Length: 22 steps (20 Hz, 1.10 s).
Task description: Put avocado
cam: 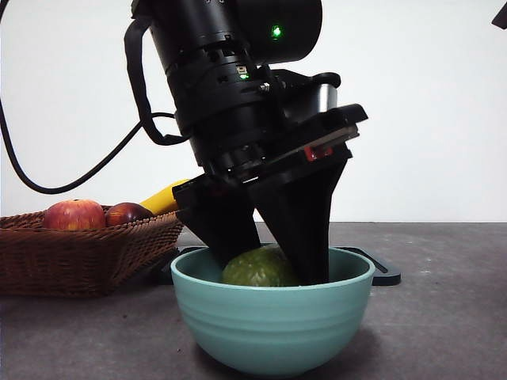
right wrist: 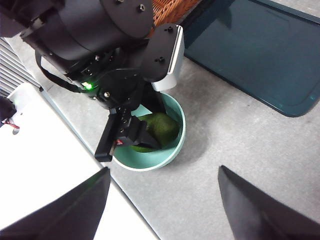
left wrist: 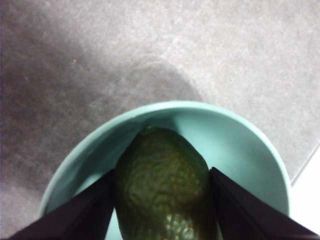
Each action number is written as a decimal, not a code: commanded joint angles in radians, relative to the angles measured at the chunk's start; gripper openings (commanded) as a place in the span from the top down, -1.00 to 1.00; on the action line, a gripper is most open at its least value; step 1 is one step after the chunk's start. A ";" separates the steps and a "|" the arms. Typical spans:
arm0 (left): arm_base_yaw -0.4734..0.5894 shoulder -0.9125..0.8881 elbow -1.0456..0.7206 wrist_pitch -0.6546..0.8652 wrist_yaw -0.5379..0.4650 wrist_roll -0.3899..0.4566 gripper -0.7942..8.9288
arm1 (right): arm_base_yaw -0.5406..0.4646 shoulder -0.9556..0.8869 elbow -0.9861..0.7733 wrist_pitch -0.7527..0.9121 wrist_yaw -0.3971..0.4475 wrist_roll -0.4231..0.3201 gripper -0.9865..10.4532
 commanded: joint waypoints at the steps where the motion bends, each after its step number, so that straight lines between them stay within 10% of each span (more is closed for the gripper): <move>1: -0.011 0.020 0.017 0.006 -0.001 0.006 0.07 | 0.007 0.009 0.017 0.010 0.000 0.003 0.22; 13: 0.034 -0.139 0.021 0.013 -0.001 -0.021 0.07 | 0.007 0.009 0.017 0.010 0.000 0.002 0.22; 22: 0.285 -0.466 0.020 0.014 -0.002 -0.023 0.07 | 0.007 0.009 0.017 0.011 0.001 0.003 0.22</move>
